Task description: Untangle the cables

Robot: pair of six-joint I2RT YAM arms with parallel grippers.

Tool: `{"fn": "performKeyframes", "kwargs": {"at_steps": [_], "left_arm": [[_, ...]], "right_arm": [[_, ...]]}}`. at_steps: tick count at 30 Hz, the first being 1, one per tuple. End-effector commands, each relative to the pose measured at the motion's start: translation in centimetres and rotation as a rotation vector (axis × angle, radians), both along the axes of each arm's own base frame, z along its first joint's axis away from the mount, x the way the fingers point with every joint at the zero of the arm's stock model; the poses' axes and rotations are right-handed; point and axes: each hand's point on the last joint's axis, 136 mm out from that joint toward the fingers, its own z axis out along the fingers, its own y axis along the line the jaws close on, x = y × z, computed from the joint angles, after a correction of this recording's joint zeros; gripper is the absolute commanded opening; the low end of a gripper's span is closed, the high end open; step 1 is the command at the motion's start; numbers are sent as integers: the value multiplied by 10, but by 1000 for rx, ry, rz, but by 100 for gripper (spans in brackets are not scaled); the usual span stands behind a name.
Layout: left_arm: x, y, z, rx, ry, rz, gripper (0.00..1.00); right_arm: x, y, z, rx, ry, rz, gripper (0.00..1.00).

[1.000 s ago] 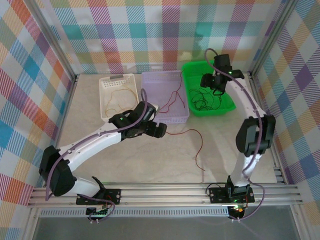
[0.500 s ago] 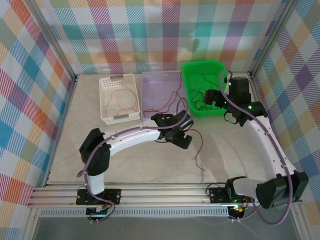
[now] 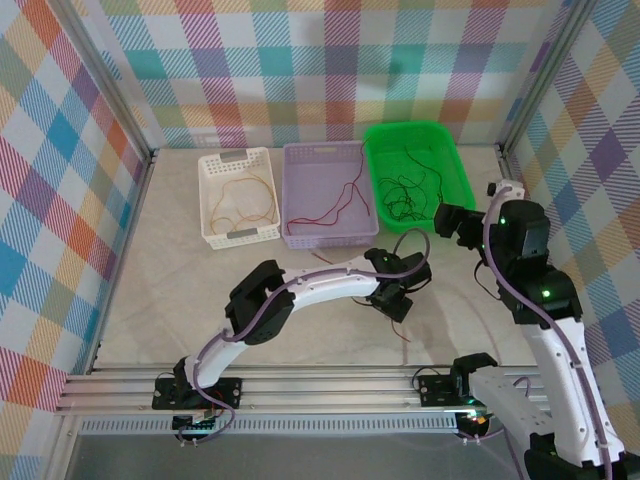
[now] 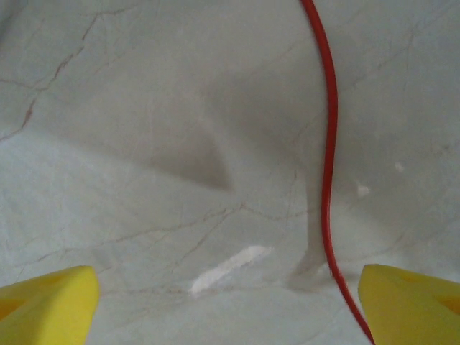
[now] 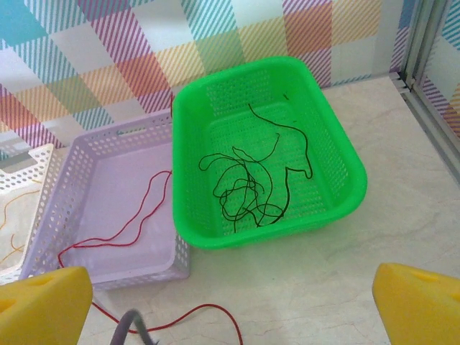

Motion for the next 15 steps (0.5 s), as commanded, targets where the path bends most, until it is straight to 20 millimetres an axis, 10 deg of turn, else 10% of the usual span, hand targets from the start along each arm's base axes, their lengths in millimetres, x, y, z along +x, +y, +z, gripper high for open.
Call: {"fn": "performKeyframes", "kwargs": {"at_steps": [1, 15], "left_arm": [[4, -5, 2, 17, -16, 20, 90], [6, -29, -32, -1, 31, 23, 64]], "right_arm": [[-10, -4, -2, 2, 7, -14, 100], [-36, -8, 14, 26, -52, -3, 100]]}}
